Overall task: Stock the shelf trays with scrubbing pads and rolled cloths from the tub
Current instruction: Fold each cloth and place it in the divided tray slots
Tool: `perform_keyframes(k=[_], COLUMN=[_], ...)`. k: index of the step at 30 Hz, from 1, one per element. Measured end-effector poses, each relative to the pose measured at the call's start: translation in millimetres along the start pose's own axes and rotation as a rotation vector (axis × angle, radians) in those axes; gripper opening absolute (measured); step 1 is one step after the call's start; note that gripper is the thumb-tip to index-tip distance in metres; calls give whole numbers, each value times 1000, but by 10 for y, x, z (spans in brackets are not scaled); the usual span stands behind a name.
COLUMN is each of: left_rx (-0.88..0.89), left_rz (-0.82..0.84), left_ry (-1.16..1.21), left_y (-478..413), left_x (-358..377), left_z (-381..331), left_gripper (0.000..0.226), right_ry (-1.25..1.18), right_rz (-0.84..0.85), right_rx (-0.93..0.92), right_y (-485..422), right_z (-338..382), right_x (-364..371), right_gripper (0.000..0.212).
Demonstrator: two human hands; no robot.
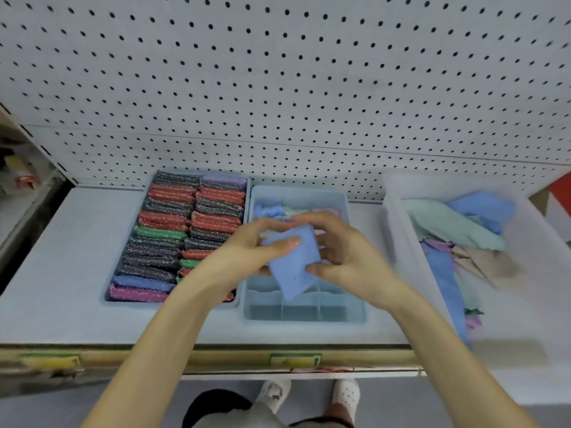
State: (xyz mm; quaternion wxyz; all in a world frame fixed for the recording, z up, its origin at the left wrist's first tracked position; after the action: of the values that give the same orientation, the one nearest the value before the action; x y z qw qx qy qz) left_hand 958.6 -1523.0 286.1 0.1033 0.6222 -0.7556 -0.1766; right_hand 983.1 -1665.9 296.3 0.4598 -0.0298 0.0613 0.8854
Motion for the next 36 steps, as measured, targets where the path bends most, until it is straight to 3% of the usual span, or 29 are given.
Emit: perform_keyframes(k=[2, 5, 8, 15, 18, 23, 31, 36], left_rx=[18, 82, 111, 78, 113, 146, 196, 222], left_rz=[-5, -124, -185, -149, -124, -99, -142, -116], left_ry=[-42, 75, 204, 551, 640, 760, 646, 564], left_y=[-22, -40, -27, 2, 2, -35, -79, -50], left_x=[-24, -112, -135, -145, -89, 79, 233, 246], left_z=[3, 35, 92, 192, 173, 166, 135, 69], left_gripper=[16, 15, 30, 46, 38, 29, 28, 22], right_ry=[5, -203, -460, -521, -520, -531, -381, -469], right_rz=[-50, -212, -158, -255, -322, -654, -861, -860], right_rx=[37, 134, 281, 135, 83, 17, -159, -101], right_y=[-14, 11, 51, -33, -48, -31, 96, 131], right_z=[10, -113, -277, -187, -147, -187, -44, -102], right_x=[-9, -57, 51, 46, 85, 87, 26, -80], right_gripper=[67, 49, 45, 29, 20, 16, 12, 12])
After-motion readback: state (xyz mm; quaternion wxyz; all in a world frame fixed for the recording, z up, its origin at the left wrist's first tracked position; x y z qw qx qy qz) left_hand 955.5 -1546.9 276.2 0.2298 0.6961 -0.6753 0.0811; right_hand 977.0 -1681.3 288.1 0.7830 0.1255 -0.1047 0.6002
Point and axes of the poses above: each hand's wrist, its own y-axis away from the middle knuckle, its own x-axis out of the palm, z = x × y, the point moved 5 cm from there along -y, towards the middle knuckle, and after that the axes turned 5 degrees about -y, right-handed, at the moved point
